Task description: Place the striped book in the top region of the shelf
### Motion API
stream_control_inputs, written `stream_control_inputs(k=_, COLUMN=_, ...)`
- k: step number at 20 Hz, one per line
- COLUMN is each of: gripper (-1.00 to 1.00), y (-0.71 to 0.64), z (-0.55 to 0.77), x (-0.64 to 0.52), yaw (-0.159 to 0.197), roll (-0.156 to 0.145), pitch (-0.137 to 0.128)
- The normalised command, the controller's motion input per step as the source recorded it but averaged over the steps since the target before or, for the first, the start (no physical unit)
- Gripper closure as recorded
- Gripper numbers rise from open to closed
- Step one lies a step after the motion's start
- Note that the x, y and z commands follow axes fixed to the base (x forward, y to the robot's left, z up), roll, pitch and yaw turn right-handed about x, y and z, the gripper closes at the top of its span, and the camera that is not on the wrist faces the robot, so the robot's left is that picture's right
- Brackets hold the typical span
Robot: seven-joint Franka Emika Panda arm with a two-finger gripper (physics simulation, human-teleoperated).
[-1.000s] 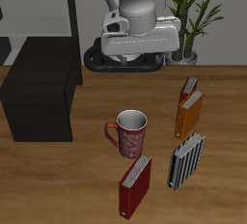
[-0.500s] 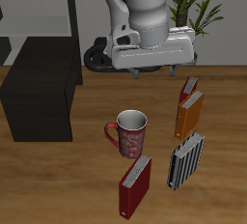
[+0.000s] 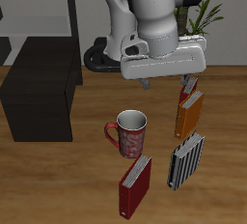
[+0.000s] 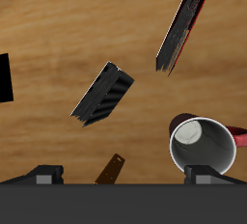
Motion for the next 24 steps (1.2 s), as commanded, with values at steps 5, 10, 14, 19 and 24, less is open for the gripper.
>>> stream_control_inputs(k=5, gripper=-1.0, y=0.04, z=-0.1, x=0.3, yaw=-0.004, roll=-0.076, pitch=-0.011)
stream_control_inputs(k=10, gripper=-1.0, y=0.06, z=-0.08, x=0.17, yaw=-0.023, roll=-0.044, pitch=0.002)
stream_control_inputs(k=14, gripper=-1.0, y=0.15, z=-0.15, x=0.09, yaw=-0.065, roll=-0.019, pitch=-0.016)
stream_control_inputs(k=19, gripper=-1.0, y=0.17, z=-0.09, x=0.06, yaw=-0.05, roll=-0.031, pitch=-0.024)
stream_control_inputs(k=24, gripper=-1.0, y=0.15, z=-0.19, x=0.12, yaw=-0.046, roll=-0.001, pitch=0.011)
